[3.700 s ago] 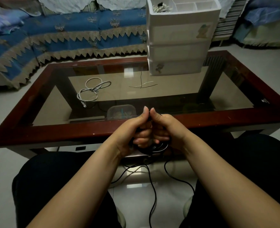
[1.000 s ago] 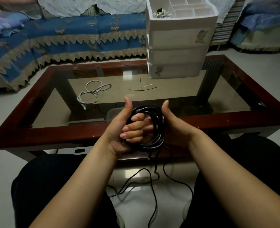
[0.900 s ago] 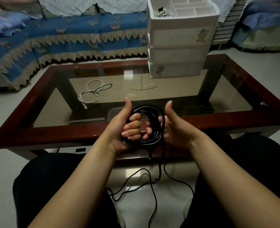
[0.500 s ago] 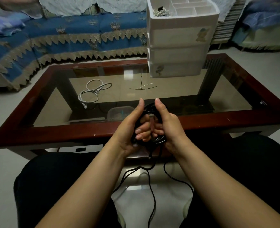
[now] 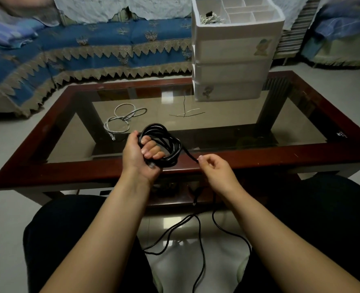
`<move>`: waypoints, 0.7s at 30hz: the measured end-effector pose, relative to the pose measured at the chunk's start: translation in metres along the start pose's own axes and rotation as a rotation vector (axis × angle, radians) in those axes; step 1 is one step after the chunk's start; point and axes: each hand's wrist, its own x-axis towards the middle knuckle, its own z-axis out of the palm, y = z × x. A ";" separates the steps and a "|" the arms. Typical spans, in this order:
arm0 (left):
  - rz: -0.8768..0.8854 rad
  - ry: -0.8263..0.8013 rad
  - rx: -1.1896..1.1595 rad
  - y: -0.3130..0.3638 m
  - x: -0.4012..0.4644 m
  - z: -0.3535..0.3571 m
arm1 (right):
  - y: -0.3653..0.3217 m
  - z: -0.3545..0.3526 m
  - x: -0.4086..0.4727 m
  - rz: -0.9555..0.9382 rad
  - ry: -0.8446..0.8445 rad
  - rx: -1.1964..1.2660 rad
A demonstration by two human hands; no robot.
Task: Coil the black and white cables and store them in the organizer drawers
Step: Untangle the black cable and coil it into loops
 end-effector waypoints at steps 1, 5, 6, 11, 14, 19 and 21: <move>0.019 0.020 -0.035 0.002 0.002 0.001 | 0.001 0.001 0.001 -0.004 -0.002 -0.020; 0.126 0.075 -0.120 0.012 0.008 0.006 | 0.009 0.002 -0.002 0.065 -0.083 -0.238; 0.168 0.078 -0.126 0.015 0.008 0.008 | 0.011 0.003 -0.003 0.090 -0.135 -0.281; 0.368 0.180 -0.160 0.038 0.007 0.018 | 0.012 0.012 -0.018 0.247 -0.315 0.355; 0.437 0.273 -0.077 0.038 0.008 0.015 | 0.006 0.015 -0.017 0.082 -0.033 0.104; 0.554 0.257 0.234 0.018 0.011 0.008 | -0.022 -0.002 -0.024 -0.272 -0.029 -0.908; 0.584 0.200 0.392 0.010 0.009 0.011 | -0.040 -0.005 -0.031 -0.412 -0.119 -1.060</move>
